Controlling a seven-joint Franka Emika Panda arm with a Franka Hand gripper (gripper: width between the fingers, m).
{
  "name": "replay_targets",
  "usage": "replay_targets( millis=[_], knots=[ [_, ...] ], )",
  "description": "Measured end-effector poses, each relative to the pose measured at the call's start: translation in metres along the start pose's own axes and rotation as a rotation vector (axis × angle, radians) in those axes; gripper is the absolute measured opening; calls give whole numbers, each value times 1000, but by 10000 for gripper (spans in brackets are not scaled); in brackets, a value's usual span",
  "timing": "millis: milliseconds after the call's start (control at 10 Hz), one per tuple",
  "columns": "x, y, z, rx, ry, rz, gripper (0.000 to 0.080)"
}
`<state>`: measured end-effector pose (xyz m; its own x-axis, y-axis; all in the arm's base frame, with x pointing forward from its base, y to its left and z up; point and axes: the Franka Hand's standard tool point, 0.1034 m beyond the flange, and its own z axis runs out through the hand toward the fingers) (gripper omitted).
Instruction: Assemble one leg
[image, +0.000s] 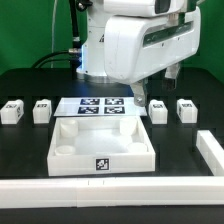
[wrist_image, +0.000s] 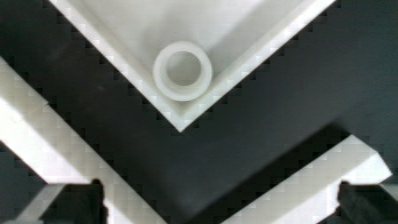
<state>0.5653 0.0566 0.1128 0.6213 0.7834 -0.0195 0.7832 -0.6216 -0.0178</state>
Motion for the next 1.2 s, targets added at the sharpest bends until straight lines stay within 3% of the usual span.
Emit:
replay_targets(
  millis=[700, 900, 1000, 1200],
  knots=[
    [-4, -1, 3, 0, -2, -75, 650],
    [-54, -20, 17, -11, 3, -391, 650],
    [-80, -27, 32, 0, 0, -523, 650],
    [-115, -29, 62, 23, 6, -758, 650]
  ],
)
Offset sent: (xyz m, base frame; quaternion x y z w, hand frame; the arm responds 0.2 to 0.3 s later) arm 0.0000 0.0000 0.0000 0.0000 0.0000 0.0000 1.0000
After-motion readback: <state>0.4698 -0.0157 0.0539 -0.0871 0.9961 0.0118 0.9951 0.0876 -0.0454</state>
